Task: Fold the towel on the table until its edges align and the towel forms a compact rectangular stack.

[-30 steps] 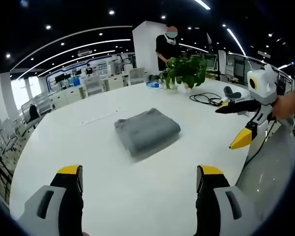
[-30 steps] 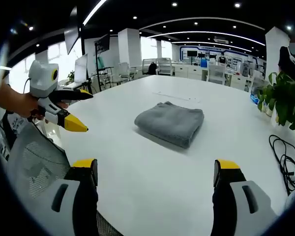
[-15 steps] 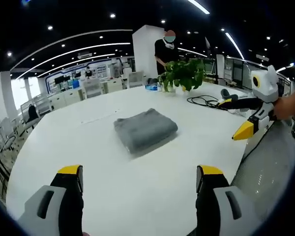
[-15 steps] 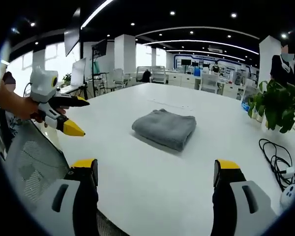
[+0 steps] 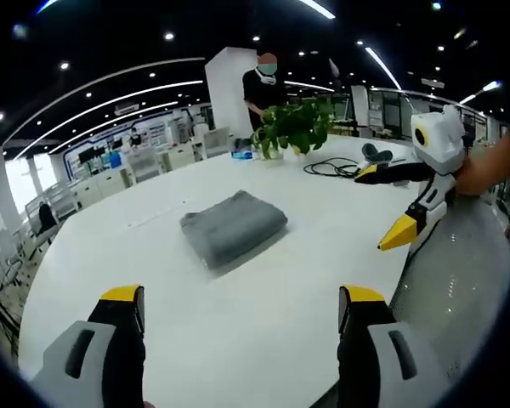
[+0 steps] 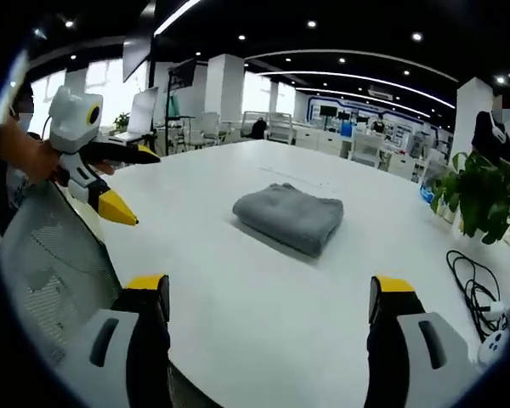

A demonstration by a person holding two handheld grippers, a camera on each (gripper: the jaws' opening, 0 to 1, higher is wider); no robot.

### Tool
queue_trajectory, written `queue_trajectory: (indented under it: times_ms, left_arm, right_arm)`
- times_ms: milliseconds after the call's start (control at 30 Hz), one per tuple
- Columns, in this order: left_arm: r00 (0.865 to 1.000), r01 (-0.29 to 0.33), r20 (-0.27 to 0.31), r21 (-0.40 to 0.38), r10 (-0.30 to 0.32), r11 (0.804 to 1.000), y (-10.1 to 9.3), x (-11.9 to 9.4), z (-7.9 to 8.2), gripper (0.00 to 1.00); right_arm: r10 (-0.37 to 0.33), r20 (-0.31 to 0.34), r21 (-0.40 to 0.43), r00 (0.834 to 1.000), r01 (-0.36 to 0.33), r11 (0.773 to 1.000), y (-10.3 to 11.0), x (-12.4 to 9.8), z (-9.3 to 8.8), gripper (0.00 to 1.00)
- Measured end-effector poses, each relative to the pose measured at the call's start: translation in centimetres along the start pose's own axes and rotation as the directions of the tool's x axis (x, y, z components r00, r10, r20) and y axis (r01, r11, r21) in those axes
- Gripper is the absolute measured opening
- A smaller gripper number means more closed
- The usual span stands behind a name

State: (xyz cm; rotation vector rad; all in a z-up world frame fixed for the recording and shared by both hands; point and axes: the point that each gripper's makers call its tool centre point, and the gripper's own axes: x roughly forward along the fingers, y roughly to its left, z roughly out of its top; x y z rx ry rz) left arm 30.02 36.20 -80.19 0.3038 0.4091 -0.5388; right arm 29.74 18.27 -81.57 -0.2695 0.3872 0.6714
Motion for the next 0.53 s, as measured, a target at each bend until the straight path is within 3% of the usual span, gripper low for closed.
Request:
queue_trajectory:
  times_ms: [133,233,300,400,533]
  left_arm:
    - [1.000,-0.018,0.007,0.026,0.018,0.999,0.2,-0.2,-0.7,0.93]
    - [0.999,-0.044,0.010,-0.017,0.045,0.999,0.4,-0.2,-1.6,0.91]
    - [0.999,-0.051,-0.012,0.026,0.051,0.998,0.3,-0.2,-2.0,0.91]
    - [0.999,-0.047,0.024,0.061,0.045,0.997,-0.1,0.0,-1.2,0.89]
    - [0.996,-0.081,-0.027,0.042,0.082,0.996,0.5,0.3,-2.5,0.89]
  right_arm:
    - [-0.023,0.046,0.031,0.999,0.021,0.999,-0.9,-0.2,0.9,0.97]
    - [-0.041,0.068,0.064,0.997,0.037,0.997,-1.6,-0.4,1.1,0.94]
    - [-0.051,0.081,0.077,0.995,0.045,0.996,-1.9,-0.5,1.2,0.94]
    - [-0.052,0.066,0.084,0.996,0.046,0.995,-2.2,-0.2,0.9,0.94]
    - [-0.060,0.020,0.095,0.998,0.058,0.994,-2.6,0.1,-0.3,0.94]
